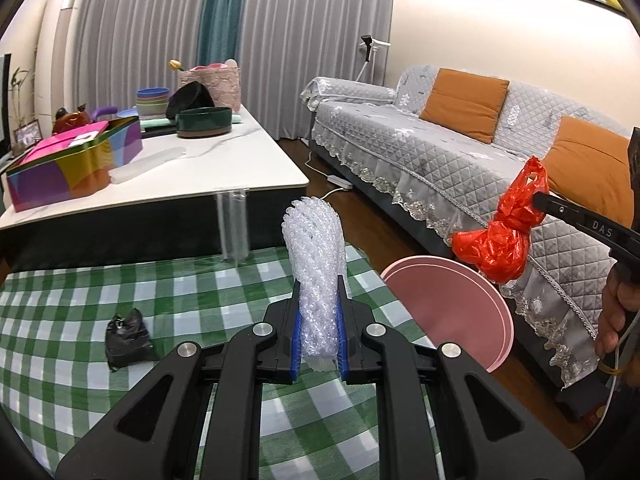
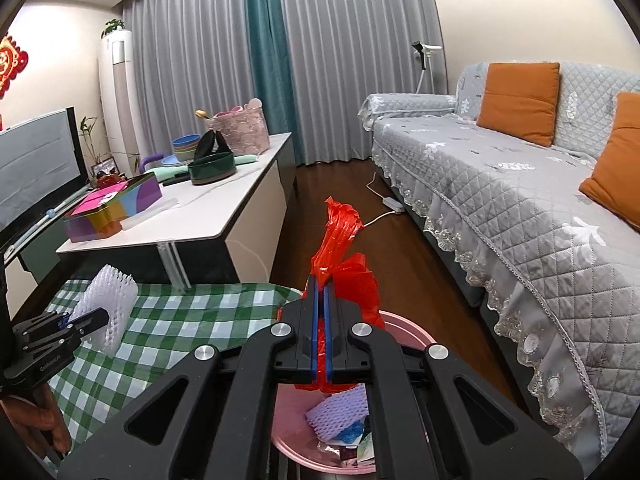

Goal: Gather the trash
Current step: 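Carry the foam net in the left tool while the right tool carries the orange-red bag to the pink basin, then open the left tool over the basin while the right tool releases the orange-red bag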

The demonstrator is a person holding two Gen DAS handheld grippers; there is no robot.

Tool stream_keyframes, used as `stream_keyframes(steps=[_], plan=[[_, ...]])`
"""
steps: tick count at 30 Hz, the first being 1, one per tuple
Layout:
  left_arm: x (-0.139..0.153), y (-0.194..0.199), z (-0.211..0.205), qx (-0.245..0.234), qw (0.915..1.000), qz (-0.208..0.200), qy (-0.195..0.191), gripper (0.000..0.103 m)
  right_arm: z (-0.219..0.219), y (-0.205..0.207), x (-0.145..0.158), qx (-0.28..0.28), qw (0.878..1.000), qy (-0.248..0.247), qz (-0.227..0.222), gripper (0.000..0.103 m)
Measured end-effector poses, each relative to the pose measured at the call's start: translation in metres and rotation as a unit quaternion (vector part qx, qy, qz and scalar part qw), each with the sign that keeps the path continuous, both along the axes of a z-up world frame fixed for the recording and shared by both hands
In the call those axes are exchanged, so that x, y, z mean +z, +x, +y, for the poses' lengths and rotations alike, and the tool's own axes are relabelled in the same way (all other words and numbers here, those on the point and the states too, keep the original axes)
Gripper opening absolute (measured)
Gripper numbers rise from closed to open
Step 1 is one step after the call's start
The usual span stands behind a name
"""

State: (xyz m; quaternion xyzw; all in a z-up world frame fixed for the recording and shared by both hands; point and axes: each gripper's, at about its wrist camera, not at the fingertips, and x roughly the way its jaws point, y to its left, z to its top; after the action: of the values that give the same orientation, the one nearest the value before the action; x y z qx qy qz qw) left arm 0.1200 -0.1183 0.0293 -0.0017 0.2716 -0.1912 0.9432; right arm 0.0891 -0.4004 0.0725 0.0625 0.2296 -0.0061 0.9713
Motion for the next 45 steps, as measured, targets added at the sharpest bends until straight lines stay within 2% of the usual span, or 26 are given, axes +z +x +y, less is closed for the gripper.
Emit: stream_keyframes(steps=[13,20,27,39,40,41,43,45], plan=[[-0.001,0.015,-0.045,-0.043,0.9990,0.010,-0.012,0.013,-0.022,0.005,-0.006,-0.025,1.000,0.002,0.005,0.002],[-0.007,0.028,-0.081,-0.072,0.9971,0.015,-0.017,0.013,-0.029,0.011,-0.018,-0.043,0.998,-0.025,0.025,0.002],[-0.018,0.046,-0.116,-0.092,0.9955,0.021,-0.003,0.013,-0.043,0.018,-0.035,-0.071,0.995,-0.048,0.050,0.002],[-0.036,0.066,-0.151,-0.123,0.9913,0.047,0.009,0.014,-0.051,0.031,-0.055,-0.085,0.992,-0.053,0.076,0.004],[-0.038,0.067,-0.154,-0.126,0.9906,0.051,0.010,0.017,-0.052,0.032,-0.056,-0.091,0.991,-0.056,0.078,0.006],[-0.040,0.069,-0.156,-0.131,0.9897,0.057,0.011,0.028,-0.053,0.032,-0.057,-0.096,0.990,-0.056,0.082,0.007],[-0.042,0.068,-0.154,-0.127,0.9902,0.056,0.015,0.042,-0.054,0.034,-0.058,-0.104,0.989,-0.057,0.087,0.011],[-0.043,0.067,-0.147,-0.116,0.9915,0.057,0.010,0.042,-0.056,0.033,-0.059,-0.110,0.989,-0.051,0.087,0.031]])
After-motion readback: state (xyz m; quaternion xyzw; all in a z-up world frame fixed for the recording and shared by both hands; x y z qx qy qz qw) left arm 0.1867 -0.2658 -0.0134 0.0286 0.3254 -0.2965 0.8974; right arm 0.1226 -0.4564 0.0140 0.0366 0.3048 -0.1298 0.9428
